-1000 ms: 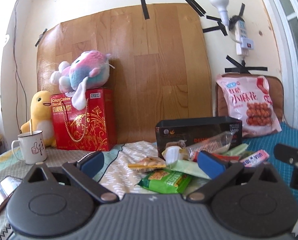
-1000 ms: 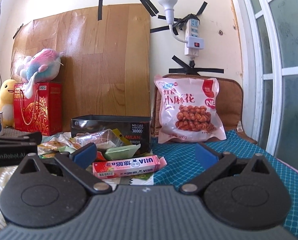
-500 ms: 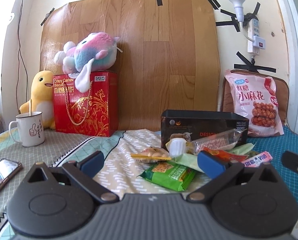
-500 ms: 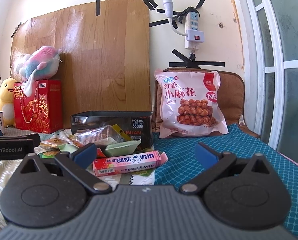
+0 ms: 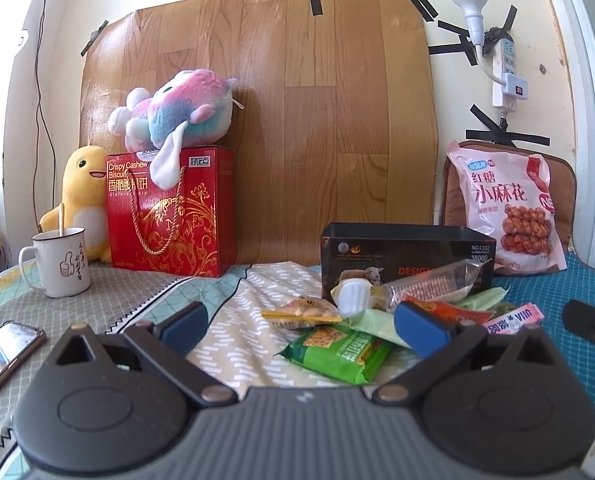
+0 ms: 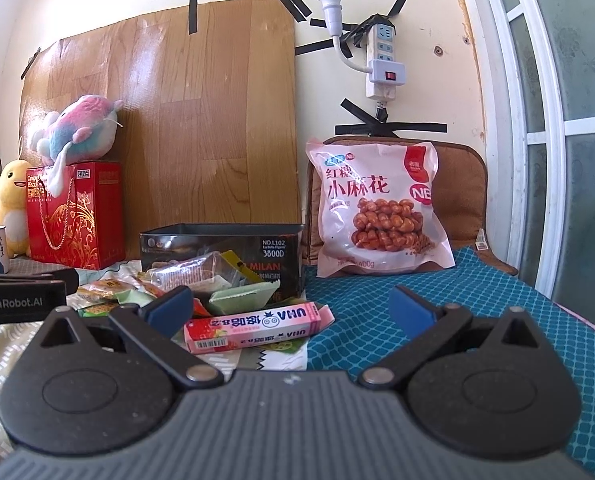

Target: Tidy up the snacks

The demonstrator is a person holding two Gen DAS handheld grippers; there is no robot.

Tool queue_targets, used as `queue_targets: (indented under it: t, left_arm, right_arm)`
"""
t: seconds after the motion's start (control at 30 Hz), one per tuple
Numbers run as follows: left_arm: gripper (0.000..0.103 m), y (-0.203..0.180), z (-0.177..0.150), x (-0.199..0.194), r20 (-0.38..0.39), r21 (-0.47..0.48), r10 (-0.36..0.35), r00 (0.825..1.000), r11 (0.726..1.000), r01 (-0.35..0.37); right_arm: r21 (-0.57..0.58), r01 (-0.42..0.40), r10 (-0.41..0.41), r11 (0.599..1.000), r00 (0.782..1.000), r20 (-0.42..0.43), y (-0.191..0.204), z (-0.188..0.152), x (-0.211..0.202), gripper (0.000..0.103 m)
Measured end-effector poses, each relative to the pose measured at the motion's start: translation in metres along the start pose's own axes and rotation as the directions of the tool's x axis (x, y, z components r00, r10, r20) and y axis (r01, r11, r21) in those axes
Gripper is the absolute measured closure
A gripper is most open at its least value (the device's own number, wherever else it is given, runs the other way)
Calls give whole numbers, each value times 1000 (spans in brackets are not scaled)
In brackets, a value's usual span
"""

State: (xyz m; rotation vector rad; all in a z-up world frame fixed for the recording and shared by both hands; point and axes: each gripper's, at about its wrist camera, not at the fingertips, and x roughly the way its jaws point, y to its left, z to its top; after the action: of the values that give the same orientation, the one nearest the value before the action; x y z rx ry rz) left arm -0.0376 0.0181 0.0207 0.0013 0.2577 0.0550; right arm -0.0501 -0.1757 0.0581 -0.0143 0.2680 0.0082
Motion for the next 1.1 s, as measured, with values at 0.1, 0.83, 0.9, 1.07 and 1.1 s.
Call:
queue_targets:
  t: [0.1,0.83,0.9,1.07,1.1]
  left_arm:
    - [0,1,0,2,-13,-9,-2,1000,1000,2]
    - [2,20,1,15,-112,-133,-62,992,990,47]
    - [2,20,1,15,-108,-134,-60,992,990,45]
    - [1,21,2,15,-104,-136,-53,993,990,39]
    - [1,21,2,15,-103,-138,-53,993,990,39]
  right_arm:
    - [3,-5,5,1000,1000,-6,0,0,1,0]
    - [257,-251,313,933,919,-240,-17,53,82,43]
    - [323,-251,344,913,897,-276,-17,60,105,43]
    - [427,-218,391,877,840,-376,-5,56,146,46]
    - [452,-210,406,867,824,-396,-4,52,153,55]
